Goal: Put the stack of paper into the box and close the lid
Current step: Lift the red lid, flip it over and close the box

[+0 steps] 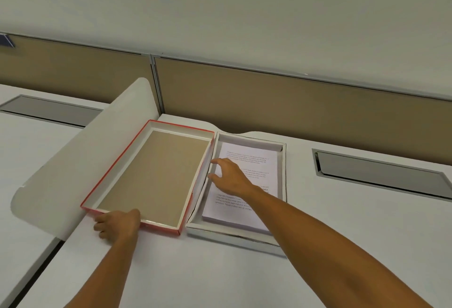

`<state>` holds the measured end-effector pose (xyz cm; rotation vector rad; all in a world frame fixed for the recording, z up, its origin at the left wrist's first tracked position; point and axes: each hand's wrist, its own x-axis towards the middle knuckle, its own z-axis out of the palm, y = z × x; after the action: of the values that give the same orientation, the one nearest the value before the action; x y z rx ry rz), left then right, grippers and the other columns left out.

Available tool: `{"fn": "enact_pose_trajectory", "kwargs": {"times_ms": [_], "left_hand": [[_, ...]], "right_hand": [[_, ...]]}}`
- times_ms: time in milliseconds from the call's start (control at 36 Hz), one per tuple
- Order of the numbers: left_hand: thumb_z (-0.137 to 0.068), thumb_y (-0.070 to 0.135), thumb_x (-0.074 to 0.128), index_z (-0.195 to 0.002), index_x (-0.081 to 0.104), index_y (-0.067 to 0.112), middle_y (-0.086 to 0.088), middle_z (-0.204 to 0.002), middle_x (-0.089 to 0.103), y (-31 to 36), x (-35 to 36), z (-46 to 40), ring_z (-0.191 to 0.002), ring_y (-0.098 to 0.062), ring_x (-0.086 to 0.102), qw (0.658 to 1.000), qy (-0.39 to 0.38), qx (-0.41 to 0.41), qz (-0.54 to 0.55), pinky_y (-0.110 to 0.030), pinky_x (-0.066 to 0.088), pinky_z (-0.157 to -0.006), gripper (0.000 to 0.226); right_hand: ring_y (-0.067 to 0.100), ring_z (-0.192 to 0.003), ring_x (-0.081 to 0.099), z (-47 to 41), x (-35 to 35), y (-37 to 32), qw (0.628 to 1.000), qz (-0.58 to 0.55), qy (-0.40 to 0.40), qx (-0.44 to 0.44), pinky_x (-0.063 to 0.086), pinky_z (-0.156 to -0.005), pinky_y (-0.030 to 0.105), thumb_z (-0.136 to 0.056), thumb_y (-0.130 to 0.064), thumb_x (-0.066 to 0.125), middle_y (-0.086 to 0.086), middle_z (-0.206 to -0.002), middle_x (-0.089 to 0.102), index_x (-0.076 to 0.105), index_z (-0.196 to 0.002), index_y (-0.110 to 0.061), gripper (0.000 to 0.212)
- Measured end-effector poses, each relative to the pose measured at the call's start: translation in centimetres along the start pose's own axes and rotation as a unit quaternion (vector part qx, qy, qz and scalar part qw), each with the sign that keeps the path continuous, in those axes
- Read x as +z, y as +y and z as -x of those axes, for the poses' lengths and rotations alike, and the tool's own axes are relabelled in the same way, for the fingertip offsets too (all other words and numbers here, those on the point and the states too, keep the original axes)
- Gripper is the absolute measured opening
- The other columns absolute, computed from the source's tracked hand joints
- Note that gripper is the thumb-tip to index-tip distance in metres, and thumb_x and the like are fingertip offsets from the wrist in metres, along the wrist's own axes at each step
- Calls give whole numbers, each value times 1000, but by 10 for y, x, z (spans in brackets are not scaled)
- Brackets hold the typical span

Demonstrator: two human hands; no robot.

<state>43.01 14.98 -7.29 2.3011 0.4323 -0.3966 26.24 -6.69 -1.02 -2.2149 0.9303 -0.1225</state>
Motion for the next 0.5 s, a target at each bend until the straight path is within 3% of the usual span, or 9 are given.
{"fn": "enact_pose_trajectory", "kwargs": {"times_ms": [56, 139, 222, 306, 361, 500], "left_hand": [[-77, 8, 72, -133, 36, -6, -33, -134, 40, 0, -3, 1, -117, -50, 47, 1000, -6, -4, -1, -56, 46, -99, 68], [-83, 4, 63, -132, 41, -3, -31, -136, 41, 3, -10, 1, -120, -50, 49, 998, -23, -35, 57, -54, 46, -101, 54], [-84, -2, 57, -140, 36, 7, -25, -141, 44, 5, -15, 9, -122, -46, 52, 978, -32, -31, 202, -50, 48, -102, 60], [-81, -11, 54, -141, 34, 17, -8, -134, 56, 3, -19, 20, -115, -33, 59, 925, -73, 22, 371, -49, 51, -99, 69], [-78, -16, 57, -141, 35, 23, 0, -129, 57, 4, -22, 26, -111, -27, 60, 899, -96, 36, 425, -54, 52, -96, 78], [-77, -15, 70, -140, 38, 21, -4, -135, 55, 10, -30, 44, -111, -25, 62, 871, -96, 91, 473, -50, 51, -101, 79]], "right_hand": [[28, -144, 40, 6, 3, -3, 1000, -18, 0, -3, 36, -115, 45, -97, -38, 59, 4, -159, 40, 44, -147, -24, 54], [27, -141, 45, 15, 4, -10, 997, -76, -8, 7, 40, -111, 43, -97, -36, 61, 4, -156, 45, 47, -146, -23, 53], [27, -132, 53, 23, 0, -20, 984, -166, -43, 40, 46, -102, 39, -97, -35, 62, 6, -147, 54, 51, -143, -20, 50], [28, -128, 56, 30, -7, -32, 975, -202, -75, 45, 47, -103, 39, -98, -32, 60, 9, -142, 56, 52, -141, -17, 46], [28, -125, 59, 35, -13, -40, 973, -212, -86, 43, 49, -97, 37, -99, -32, 60, 9, -142, 57, 52, -141, -16, 45], [22, -110, 64, 45, -21, -58, 967, -231, -96, 34, 51, -92, 37, -99, -34, 60, 9, -139, 59, 53, -140, -17, 45]]}}
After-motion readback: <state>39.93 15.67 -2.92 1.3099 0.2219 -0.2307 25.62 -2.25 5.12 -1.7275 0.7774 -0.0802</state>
